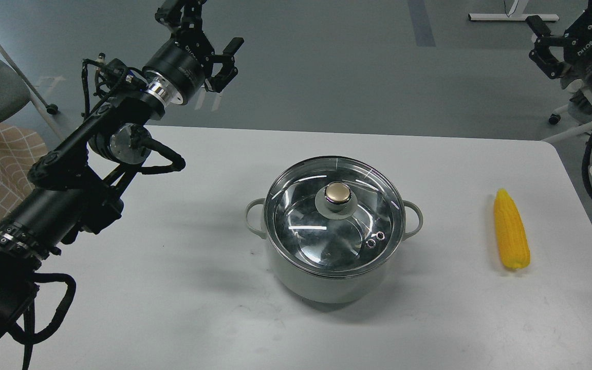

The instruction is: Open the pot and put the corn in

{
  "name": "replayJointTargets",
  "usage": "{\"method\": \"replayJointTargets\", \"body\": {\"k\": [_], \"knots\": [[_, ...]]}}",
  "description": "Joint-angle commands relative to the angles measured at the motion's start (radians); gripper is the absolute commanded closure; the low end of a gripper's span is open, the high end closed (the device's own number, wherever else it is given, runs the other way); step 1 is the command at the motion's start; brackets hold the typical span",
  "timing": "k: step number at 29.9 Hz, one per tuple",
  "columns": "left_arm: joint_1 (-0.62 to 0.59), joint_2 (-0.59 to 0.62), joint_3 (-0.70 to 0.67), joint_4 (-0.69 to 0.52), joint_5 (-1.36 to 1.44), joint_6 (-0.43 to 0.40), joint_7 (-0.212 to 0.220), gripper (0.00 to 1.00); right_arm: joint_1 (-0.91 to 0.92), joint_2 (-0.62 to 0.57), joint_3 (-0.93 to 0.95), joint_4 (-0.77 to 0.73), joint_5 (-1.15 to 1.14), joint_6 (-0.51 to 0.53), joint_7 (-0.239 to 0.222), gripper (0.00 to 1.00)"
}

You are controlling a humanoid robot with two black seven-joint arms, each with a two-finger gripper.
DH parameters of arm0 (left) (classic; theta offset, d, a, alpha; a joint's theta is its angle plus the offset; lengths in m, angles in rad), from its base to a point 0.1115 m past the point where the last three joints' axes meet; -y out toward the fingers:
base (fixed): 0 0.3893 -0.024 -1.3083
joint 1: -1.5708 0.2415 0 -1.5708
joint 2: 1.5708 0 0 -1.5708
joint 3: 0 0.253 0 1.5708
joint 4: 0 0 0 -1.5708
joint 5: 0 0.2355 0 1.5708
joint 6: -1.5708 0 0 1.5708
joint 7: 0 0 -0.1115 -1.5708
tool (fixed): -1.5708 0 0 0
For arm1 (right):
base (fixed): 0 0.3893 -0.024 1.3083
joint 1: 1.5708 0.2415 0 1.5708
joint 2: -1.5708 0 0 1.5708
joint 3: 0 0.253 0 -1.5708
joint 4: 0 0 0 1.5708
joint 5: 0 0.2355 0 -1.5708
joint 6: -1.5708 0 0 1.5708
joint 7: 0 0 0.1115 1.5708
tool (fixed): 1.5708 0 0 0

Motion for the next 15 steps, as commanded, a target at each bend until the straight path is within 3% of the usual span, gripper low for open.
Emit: {"method": "replayJointTargets", "body": {"k": [1,5,15], "knots": [[-0.011,0.017,0.001,-0.031,0.073,-0.003,-0.013,0.02,0.000,-0.001,0.001,-0.001,0.000,0.000,0.000,0.00],[-0.026,0.059,0.000,-0.100,0.220,-0.014,-0.027,0.02,-0.001,-0.001,0.002,-0.001,0.000,0.000,0.000,0.00],[-0.042,0.139,0.007,-0.419,0.732,-0.038,-0.028,0.02,-0.018,-0.001,0.015,0.000,0.000,0.000,0.000,0.00]]}}
